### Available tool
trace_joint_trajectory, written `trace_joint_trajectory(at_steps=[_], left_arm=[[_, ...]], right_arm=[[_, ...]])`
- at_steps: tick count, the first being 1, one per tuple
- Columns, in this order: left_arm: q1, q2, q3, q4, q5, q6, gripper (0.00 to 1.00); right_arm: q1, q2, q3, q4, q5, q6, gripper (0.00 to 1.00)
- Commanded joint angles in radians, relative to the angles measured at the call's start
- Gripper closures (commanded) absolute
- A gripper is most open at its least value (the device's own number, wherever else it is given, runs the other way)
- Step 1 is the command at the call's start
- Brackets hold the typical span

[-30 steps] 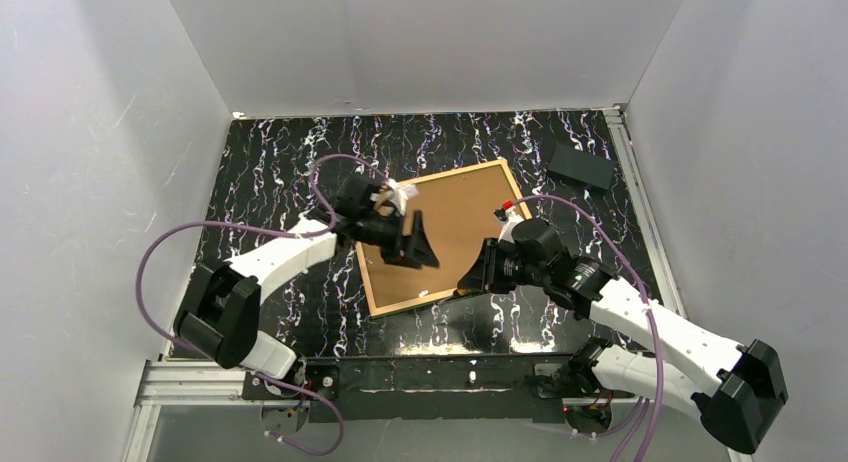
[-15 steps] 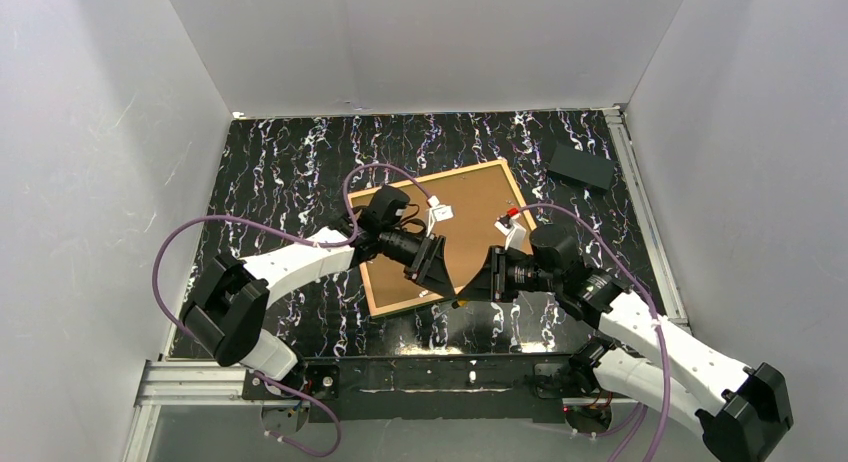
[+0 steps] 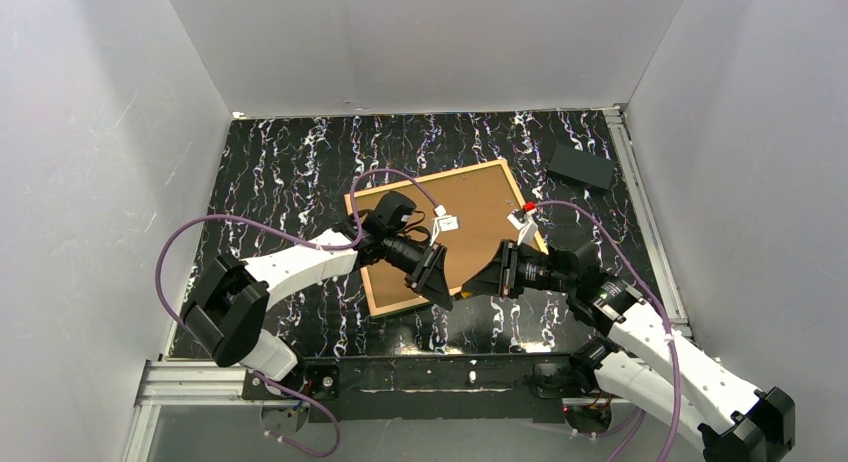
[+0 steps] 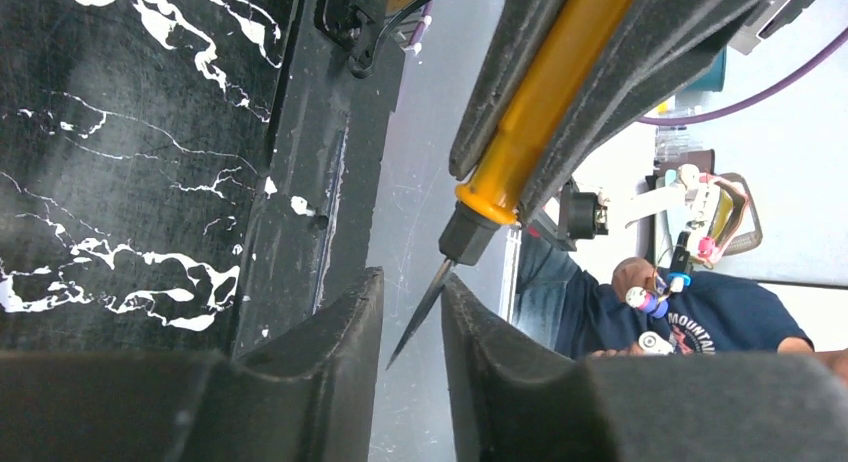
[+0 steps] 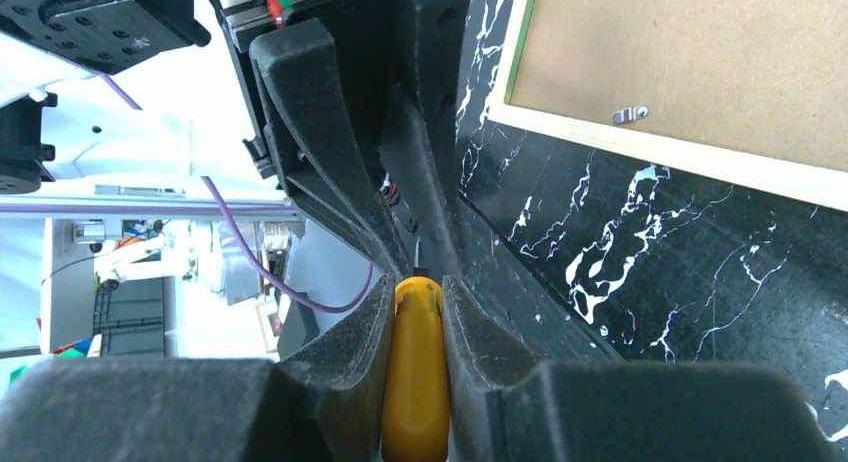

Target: Take the photo out of the frame

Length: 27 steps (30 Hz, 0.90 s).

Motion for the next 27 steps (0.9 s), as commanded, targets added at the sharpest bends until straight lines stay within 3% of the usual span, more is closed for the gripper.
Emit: trace_joint_trajectory(at_steps=[1,4,7,11,15,18,23,27], left_arm=[[-0.004,-0.024,0.007,0.065,0.052,-0.057,0.79],[-0.004,-0.028,0.013,0.071,0.060,-0.053,1.00],[-0.004,-0.030,0.016,0.044,0.060,-0.036,1.00],[-0.004,-0.035,0.014,0.041,0.073,-0.026,1.00],[-0.004,-0.033,0.012,0.056,0.105,-0.032,1.00],[-0.004,-0.034,0.011,0.070,0.132,-0.040,1.00],[-0.005,-0.030,0.002,0.092,0.178,-0.053,1.00],[-0.005,-0.026,-0.019,0.187,0.211,-0.123,1.00]], right_arm=[[-0.004,-0.004,0.008,0.109,-0.042,0.028,0.99],[-0.004,0.013,0.036,0.081,-0.053,0.012,0.99],[-0.004,0.020,0.058,0.031,-0.064,-0.023,0.96],[-0.007,0.023,0.084,-0.067,-0.086,-0.093,0.53],[-0.014,0.021,0.086,-0.098,-0.149,-0.146,0.36],[-0.017,0.039,0.101,-0.128,-0.180,-0.187,0.35],[-0.041,0.068,0.098,-0.097,-0.270,-0.221,0.47],[-0.090,0.075,0.055,0.026,-0.375,-0.189,0.48]])
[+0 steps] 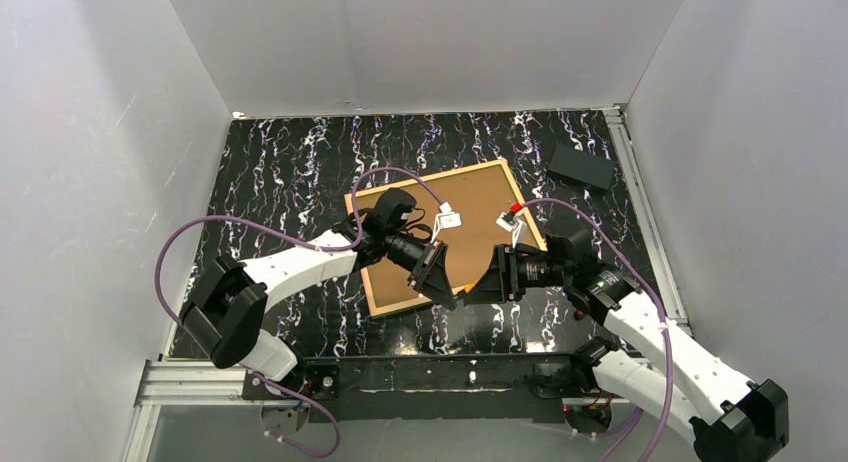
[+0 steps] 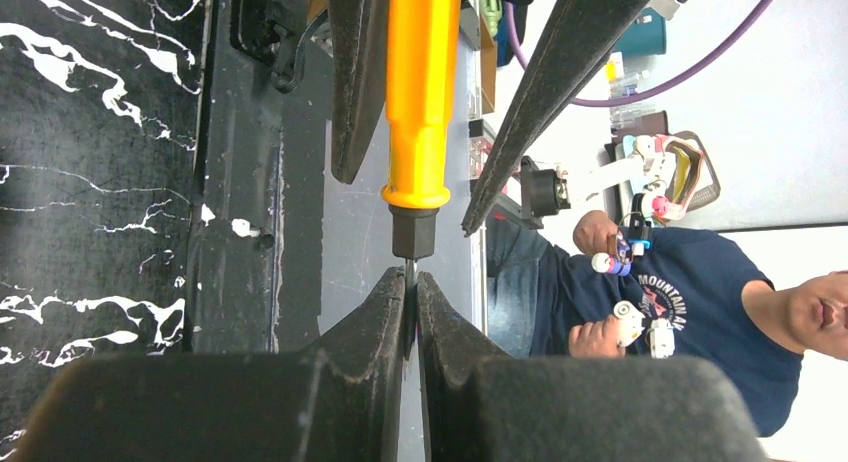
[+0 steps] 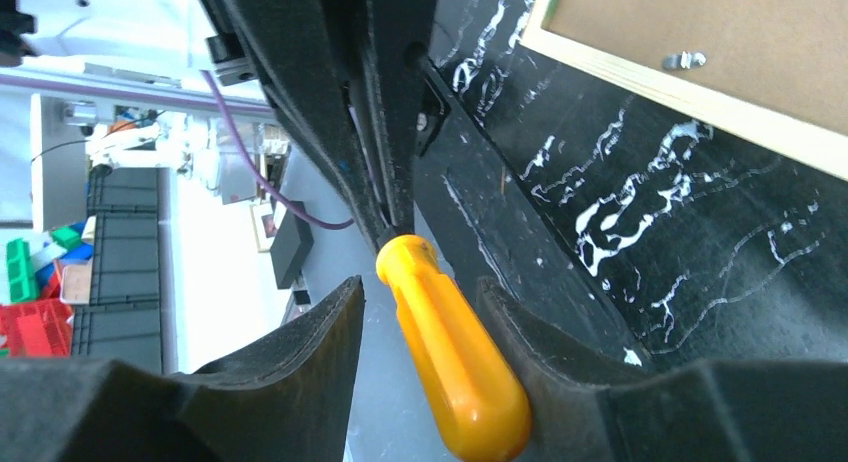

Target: Take the photo out of the frame

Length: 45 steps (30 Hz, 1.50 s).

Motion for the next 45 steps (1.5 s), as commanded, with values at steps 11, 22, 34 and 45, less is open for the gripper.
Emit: trace_joint_trajectory(at_steps=[11,22,34,45], left_arm=[[-0.004,-0.001,-0.030,0.174,0.132,-0.133,1.00],[-0.005,-0.005,-0.029,0.154,0.130,-0.116,1.00],[-0.007,-0.005,-0.031,0.140,0.124,-0.105,1.00],[-0.006,-0.008,-0.030,0.118,0.124,-0.088,1.00]], right_arm=[[-0.122,0.039,-0.010,0.181,-0.280,-0.040,0.44],[-0.160,0.078,-0.031,0.308,-0.370,0.034,0.60],[-0.171,0.117,-0.054,0.364,-0.354,0.081,0.61],[-0.173,0.151,-0.080,0.415,-0.369,0.098,0.60]])
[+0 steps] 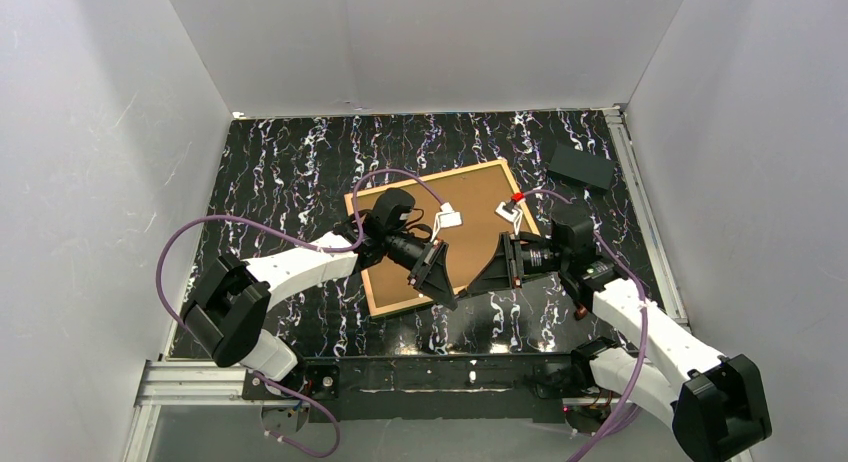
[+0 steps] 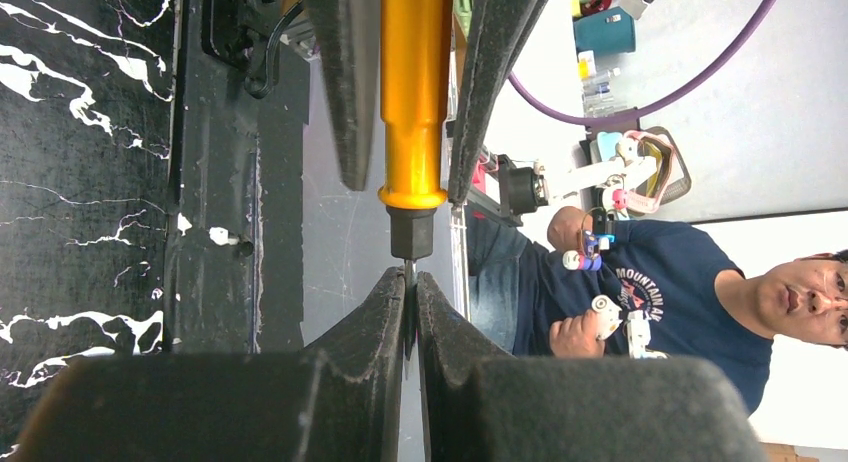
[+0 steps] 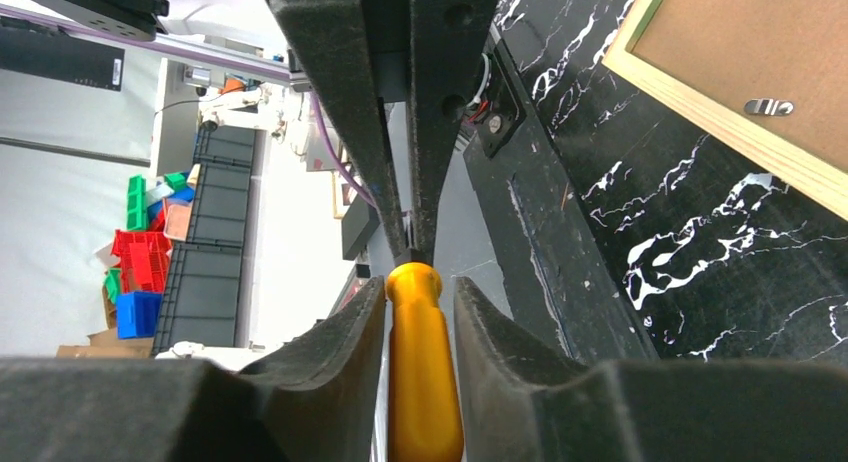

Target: Take the photo out of the frame

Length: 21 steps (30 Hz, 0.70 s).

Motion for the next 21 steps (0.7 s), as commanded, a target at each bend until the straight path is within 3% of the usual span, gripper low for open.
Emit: trace_joint_trajectory(at_steps=[1,7,11,13,14,15,18,21], left_arm=[[-0.005,-0.015,-0.002,-0.019,0.066,0.017,1.00],[-0.005,-0.015,-0.002,-0.026,0.067,0.023,1.00],[-0.006,-0.012,0.002,-0.047,0.061,0.037,1.00],[0.001,-0.015,0.008,-0.076,0.031,0.043,1.00],[0.008,-0.016,0.016,-0.096,0.020,0.044,0.88],[0.018,-0.020,0.024,-0.119,-0.002,0.044,0.70],[0.073,-0.048,0.027,-0.132,-0.094,0.019,0.44],[0.196,-0.100,-0.004,-0.045,-0.215,-0.090,0.37]], right_arm=[[-0.005,0.012,-0.018,0.071,-0.009,0.002,0.59],[-0.005,0.026,-0.019,0.083,-0.015,0.007,0.75],[-0.005,0.005,-0.028,0.081,0.006,0.010,0.99],[-0.005,-0.028,-0.028,0.031,0.078,-0.010,0.99],[-0.006,-0.049,-0.033,0.016,0.110,-0.017,0.99],[-0.005,-0.067,-0.038,0.002,0.152,-0.015,0.99],[-0.005,-0.118,-0.057,-0.024,0.287,0.021,0.99],[0.001,-0.161,-0.076,-0.037,0.442,0.077,0.99]])
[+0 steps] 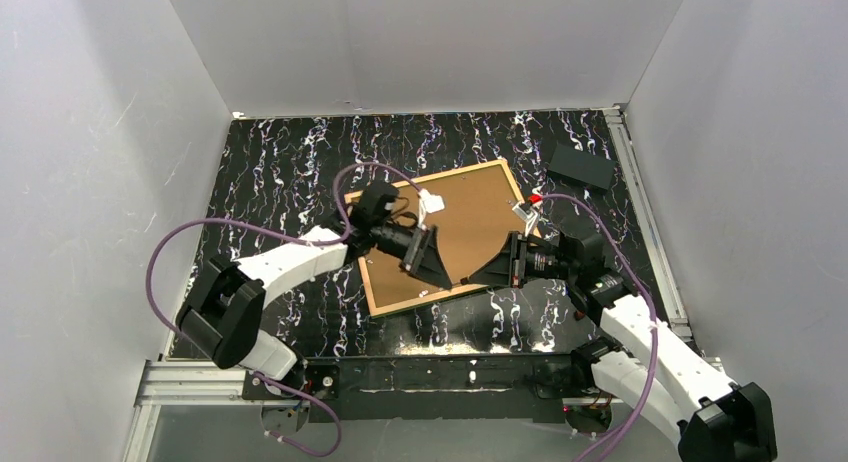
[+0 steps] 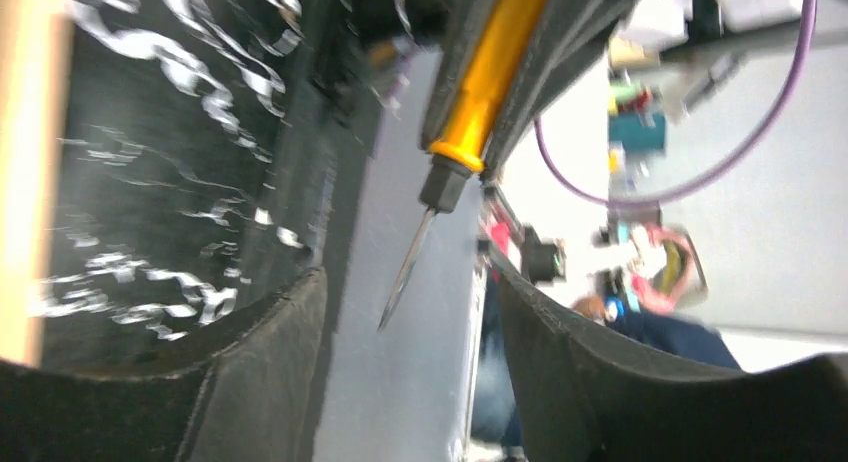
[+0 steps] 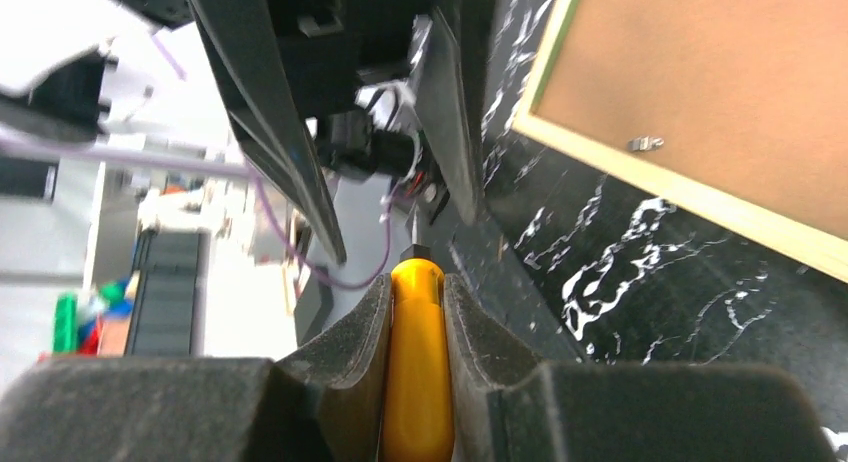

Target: Take the photo out of the frame

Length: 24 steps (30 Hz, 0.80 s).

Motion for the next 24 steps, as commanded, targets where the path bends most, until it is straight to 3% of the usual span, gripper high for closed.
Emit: trace_joint_trajectory(at_steps=[1,3,6,8,14,20,24], left_arm=[[0.182,-0.122,-0.014,0.028,-0.217,-0.130,0.36],[0.277,-0.158,-0.008,-0.127,-0.430,-0.174,0.35],[0.385,-0.150,0.098,-0.623,-0.780,-0.150,0.37],[0.451,-0.113,0.144,-0.783,-0.889,-0.124,0.37],[0.567,0.041,0.185,-0.762,-0.859,-0.157,0.38],[0.594,0.233,0.336,-0.835,-0.875,-0.078,0.39],[0.595,0.302,0.358,-0.793,-0.915,-0.069,0.43]], right_arm=[[0.007,-0.061,-0.022,-0.041,0.305,0.073,0.99],[0.025,-0.062,-0.014,-0.084,0.451,0.106,0.99],[0.093,-0.009,0.017,-0.117,0.647,0.160,0.99],[0.180,0.054,0.059,-0.127,0.783,0.198,0.99],[0.358,0.380,0.298,-0.124,0.987,0.217,0.99],[0.447,0.654,0.574,-0.156,1.021,0.179,0.99],[0.478,0.785,0.691,-0.160,0.997,0.156,0.99]])
